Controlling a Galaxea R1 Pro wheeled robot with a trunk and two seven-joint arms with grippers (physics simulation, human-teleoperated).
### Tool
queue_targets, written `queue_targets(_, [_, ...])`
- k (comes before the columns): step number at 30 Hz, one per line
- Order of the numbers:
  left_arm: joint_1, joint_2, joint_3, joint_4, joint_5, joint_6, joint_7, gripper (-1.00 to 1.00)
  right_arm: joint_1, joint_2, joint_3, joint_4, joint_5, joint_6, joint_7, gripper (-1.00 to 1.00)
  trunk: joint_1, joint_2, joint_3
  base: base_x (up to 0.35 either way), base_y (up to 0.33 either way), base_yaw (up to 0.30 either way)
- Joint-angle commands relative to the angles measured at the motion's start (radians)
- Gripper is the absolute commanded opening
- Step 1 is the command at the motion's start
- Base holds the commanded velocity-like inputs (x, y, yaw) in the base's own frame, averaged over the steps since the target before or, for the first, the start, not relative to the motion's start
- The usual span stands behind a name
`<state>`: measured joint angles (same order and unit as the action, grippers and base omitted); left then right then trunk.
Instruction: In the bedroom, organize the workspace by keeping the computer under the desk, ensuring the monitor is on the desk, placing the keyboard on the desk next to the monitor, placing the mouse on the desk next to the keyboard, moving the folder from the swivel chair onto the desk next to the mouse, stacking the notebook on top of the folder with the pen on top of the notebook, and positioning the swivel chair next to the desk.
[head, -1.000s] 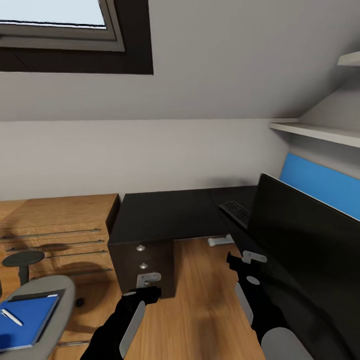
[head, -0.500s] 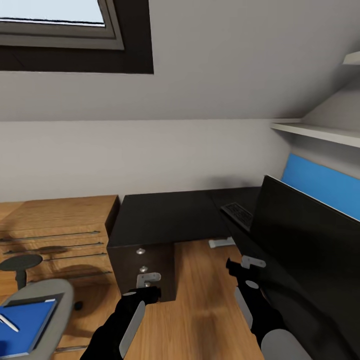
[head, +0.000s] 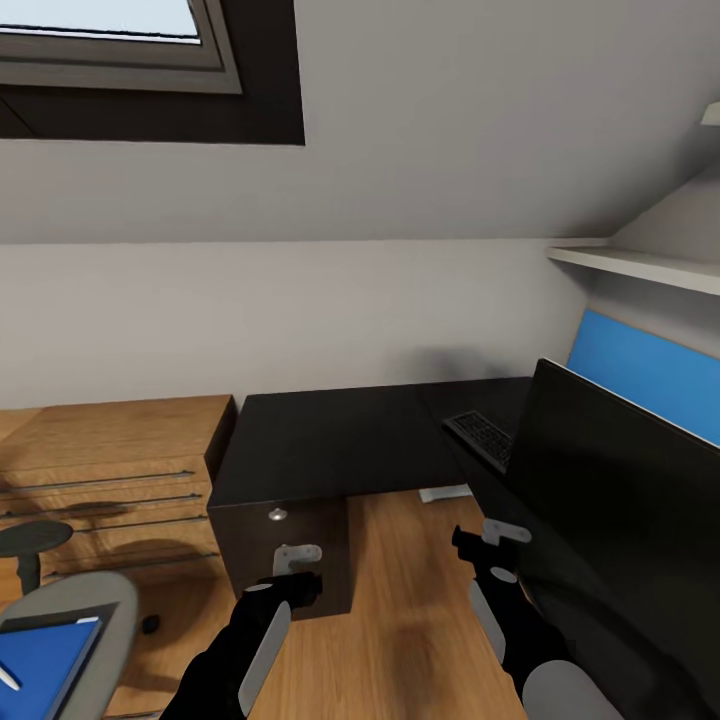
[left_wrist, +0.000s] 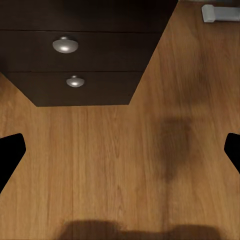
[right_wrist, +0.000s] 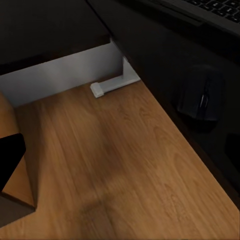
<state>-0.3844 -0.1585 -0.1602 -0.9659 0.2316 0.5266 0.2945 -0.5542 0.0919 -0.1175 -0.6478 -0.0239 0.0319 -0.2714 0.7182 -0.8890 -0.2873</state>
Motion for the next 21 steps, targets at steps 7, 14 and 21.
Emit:
queue_targets(7, [-0.001, 0.000, -0.002, -0.008, 0.011, 0.001, 0.007, 1.00, -0.003, -0.003, -0.003, 0.016, -0.003, 0.003, -0.002, 1.00, 0.000, -0.001, -0.001, 0.007, 0.000, 0.000])
queue_targets(14, [0.023, -0.001, -0.002, -0.096, 0.011, -0.004, 0.003, 1.00, -0.007, -0.022, -0.005, 0.086, -0.004, 0.002, -0.003, 1.00, 0.000, -0.001, -0.001, 0.001, 0.000, 0.000])
queue_targets(21, [0.158, -0.001, -0.004, -0.363, 0.011, 0.003, 0.002, 1.00, -0.009, -0.035, -0.005, 0.102, -0.005, -0.001, -0.003, 1.00, 0.000, -0.001, -0.001, 0.000, 0.000, 0.000])
